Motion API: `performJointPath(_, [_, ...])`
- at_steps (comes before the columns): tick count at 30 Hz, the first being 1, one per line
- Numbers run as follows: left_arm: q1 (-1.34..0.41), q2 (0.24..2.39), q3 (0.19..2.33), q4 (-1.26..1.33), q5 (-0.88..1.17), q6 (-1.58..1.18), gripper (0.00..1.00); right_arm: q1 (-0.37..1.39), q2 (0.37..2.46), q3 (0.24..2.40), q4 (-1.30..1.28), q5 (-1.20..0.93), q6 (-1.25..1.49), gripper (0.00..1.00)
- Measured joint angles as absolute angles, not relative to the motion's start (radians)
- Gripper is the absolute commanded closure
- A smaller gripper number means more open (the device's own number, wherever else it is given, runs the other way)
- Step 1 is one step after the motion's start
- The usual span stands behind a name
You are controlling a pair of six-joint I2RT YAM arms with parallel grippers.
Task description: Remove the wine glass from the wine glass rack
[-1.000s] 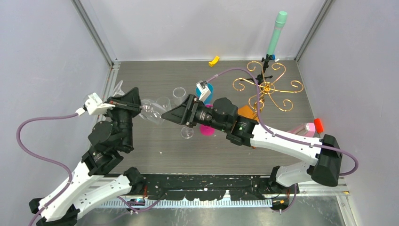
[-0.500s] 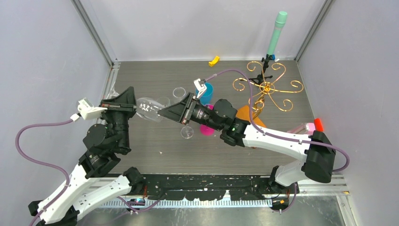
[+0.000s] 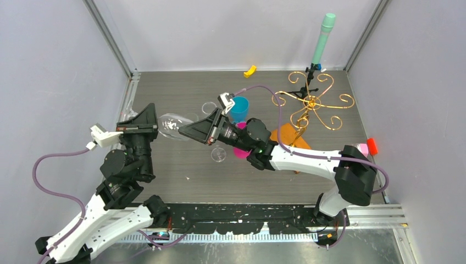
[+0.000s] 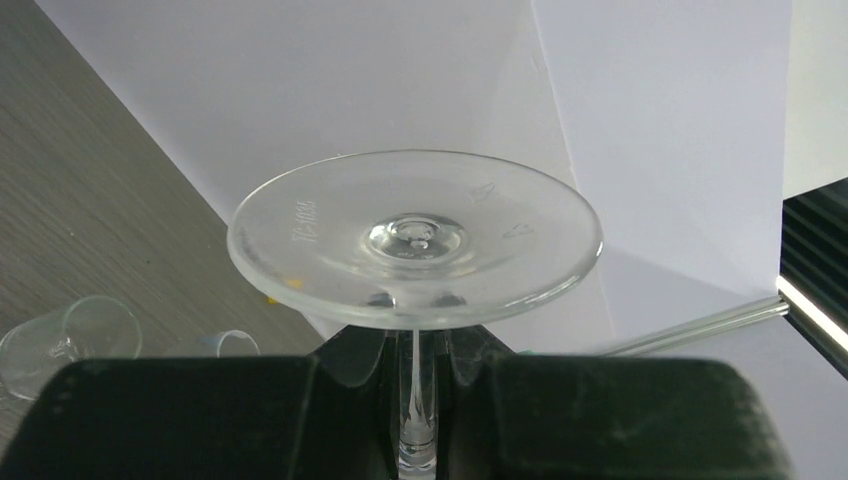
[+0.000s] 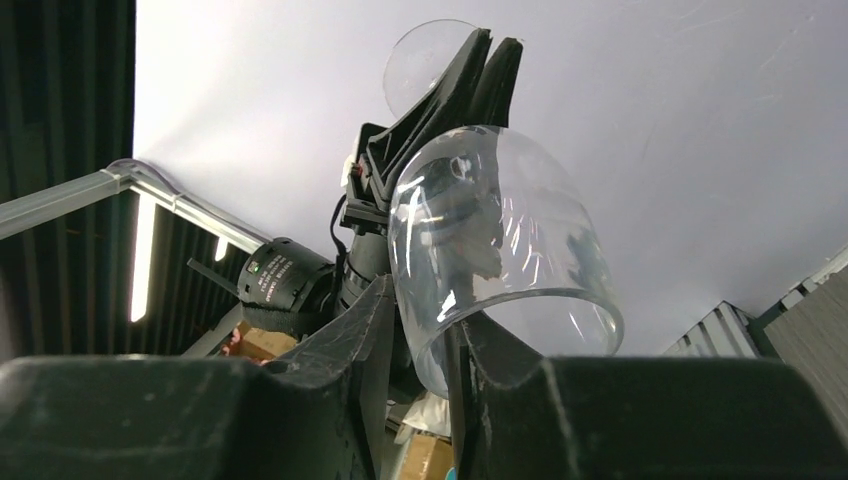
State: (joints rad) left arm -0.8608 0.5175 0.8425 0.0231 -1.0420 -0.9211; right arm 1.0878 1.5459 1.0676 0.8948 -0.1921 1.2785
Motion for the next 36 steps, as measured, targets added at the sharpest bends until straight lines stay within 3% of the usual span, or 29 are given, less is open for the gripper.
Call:
performJointPath(4, [-0.857, 0.514, 0.833, 0.039, -1.053, -0.953, 0.99, 1.084, 1.572, 1.069, 0.962, -0.211, 1.313, 0.91])
performJointPath(7, [-0.863, 0.503, 0.83, 0.064, -1.046, -0.988, 0.92, 1.085, 1.574, 1.077, 0.998, -0.214, 1.318, 0.99])
performJointPath(19, [-0.865, 0.458, 0.794, -0.014, -1.033, -0.974, 0.47, 1.093, 1.556, 1.112, 0.846, -0.176, 1.226, 1.0])
performJointPath(25, [-0.865, 0.425, 0.789, -0.074, -1.016, -0.966, 0.39, 1.1, 1.551, 1.139, 0.758, -0.14, 1.166, 1.0])
performJointPath(36, [-0.865, 0.397, 0.786, -0.138, -1.001, -0.953, 0.15, 1.099, 1.559, 1.196, 0.616, -0.07, 1.076, 1.0])
